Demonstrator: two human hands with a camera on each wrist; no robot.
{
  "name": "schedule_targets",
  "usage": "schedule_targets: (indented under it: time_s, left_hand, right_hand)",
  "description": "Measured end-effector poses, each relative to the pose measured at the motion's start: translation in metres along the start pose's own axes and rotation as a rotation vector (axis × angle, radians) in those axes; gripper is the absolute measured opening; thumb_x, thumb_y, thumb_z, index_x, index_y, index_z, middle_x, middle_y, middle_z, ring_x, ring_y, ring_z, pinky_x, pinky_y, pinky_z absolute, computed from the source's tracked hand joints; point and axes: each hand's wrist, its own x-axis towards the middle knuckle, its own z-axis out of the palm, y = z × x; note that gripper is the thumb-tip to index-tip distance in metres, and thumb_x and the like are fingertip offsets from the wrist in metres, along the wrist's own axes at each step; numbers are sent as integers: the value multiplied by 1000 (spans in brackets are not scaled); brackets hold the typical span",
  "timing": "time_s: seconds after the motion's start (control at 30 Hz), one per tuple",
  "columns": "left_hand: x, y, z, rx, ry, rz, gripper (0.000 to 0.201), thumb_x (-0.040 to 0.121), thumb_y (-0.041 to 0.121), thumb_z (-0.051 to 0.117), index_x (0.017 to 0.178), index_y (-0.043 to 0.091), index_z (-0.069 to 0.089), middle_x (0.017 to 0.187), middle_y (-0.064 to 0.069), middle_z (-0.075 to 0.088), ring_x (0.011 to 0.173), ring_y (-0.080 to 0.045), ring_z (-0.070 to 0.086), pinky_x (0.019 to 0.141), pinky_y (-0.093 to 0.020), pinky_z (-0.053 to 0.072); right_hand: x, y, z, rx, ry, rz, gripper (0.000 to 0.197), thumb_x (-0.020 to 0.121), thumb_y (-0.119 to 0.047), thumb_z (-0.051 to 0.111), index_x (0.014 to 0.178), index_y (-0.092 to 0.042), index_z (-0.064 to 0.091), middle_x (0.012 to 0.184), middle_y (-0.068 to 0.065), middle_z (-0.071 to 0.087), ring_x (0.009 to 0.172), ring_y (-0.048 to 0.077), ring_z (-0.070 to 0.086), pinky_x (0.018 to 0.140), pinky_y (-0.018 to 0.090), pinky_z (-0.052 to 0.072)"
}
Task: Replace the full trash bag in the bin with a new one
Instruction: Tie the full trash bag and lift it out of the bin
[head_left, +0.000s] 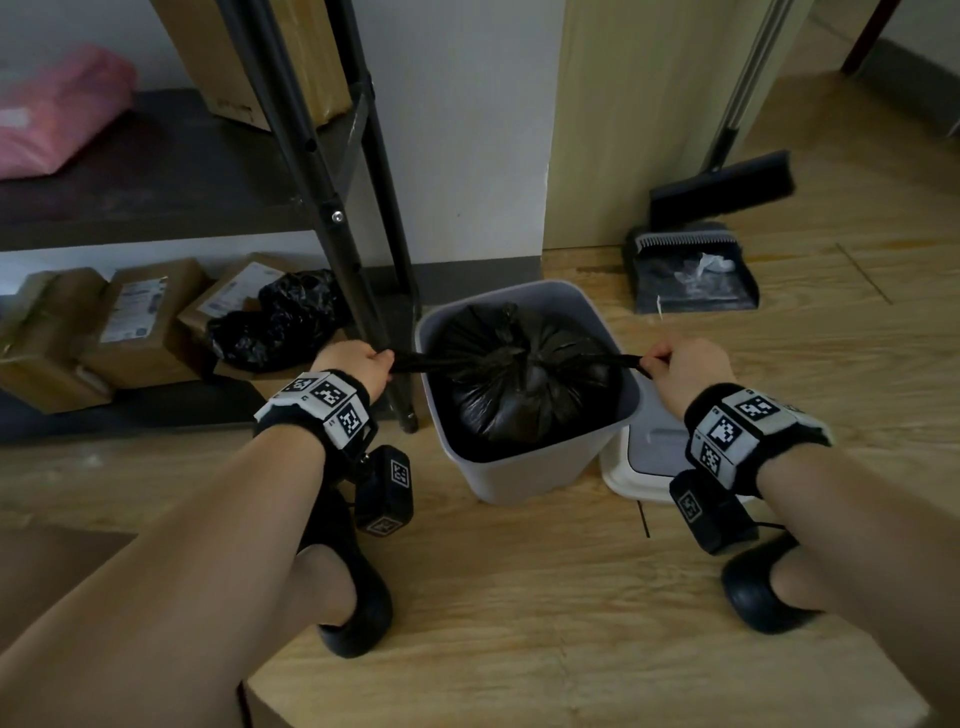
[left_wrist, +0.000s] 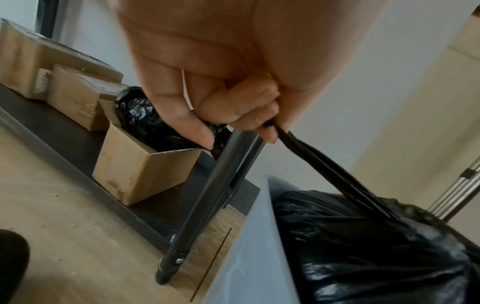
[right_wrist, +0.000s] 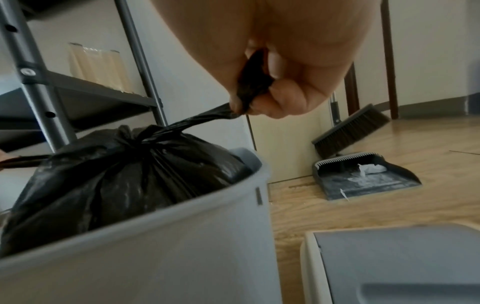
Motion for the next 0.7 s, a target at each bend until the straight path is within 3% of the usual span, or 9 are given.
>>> schedule_targets:
  time_s: [0.13, 0.27, 0.4, 0.5, 0.6, 0.7]
  left_hand:
    - [8, -10, 9, 26, -10, -37, 38, 97, 35, 38, 79, 12, 62, 82, -9, 62, 80, -29, 60, 78, -35, 51]
    - [12, -19, 16, 18, -8, -72, 39, 97, 34, 39, 88, 8, 67, 85, -12, 65, 79, -29, 59, 72, -33, 47]
    - [10, -20, 22, -8, 38, -52, 38, 97, 33, 38, 101, 5, 63, 101, -17, 67, 86, -32, 60, 75, -35, 47]
    - [5, -11, 23, 35, 68, 11, 30, 96, 28, 41, 114, 9, 56, 107, -16, 64, 87, -32, 59, 72, -34, 46]
    - [-2, 1, 27, 79, 145, 115, 40, 91, 30, 47, 128, 18, 48, 124, -14, 55, 112, -36, 54, 88, -42, 49]
    - [-14, 13, 37, 106, 217, 233, 60, 89, 36, 50, 144, 27, 28, 147, -9, 30, 133, -36, 32, 107, -47, 35]
  right_hand:
    - [3, 8, 10, 43, 15, 52, 22, 96, -15, 47, 104, -1, 63, 105, 21, 66, 90, 30, 56, 70, 29, 36]
    - [6, 10, 11, 47, 32, 55, 24, 96, -15, 47, 105, 0, 63, 108, 22, 64, 102, 35, 58, 75, 32, 39]
    - [9, 6, 12, 64, 48, 67, 23, 96, -14, 45, 105, -1, 61, 108, 22, 64, 102, 34, 57, 74, 29, 35]
    - [10, -1, 12, 51, 74, 14, 27, 96, -18, 46, 115, -3, 59, 114, 21, 63, 107, 35, 57, 81, 33, 41]
    - [12, -6, 16, 85, 107, -58, 46, 88, -35, 56, 127, -11, 53, 125, 15, 59, 117, 34, 53, 98, 39, 42]
    - [11, -11, 20, -49, 70, -127, 55, 79, -52, 61, 124, -21, 55, 125, 6, 60, 120, 31, 51, 102, 44, 38]
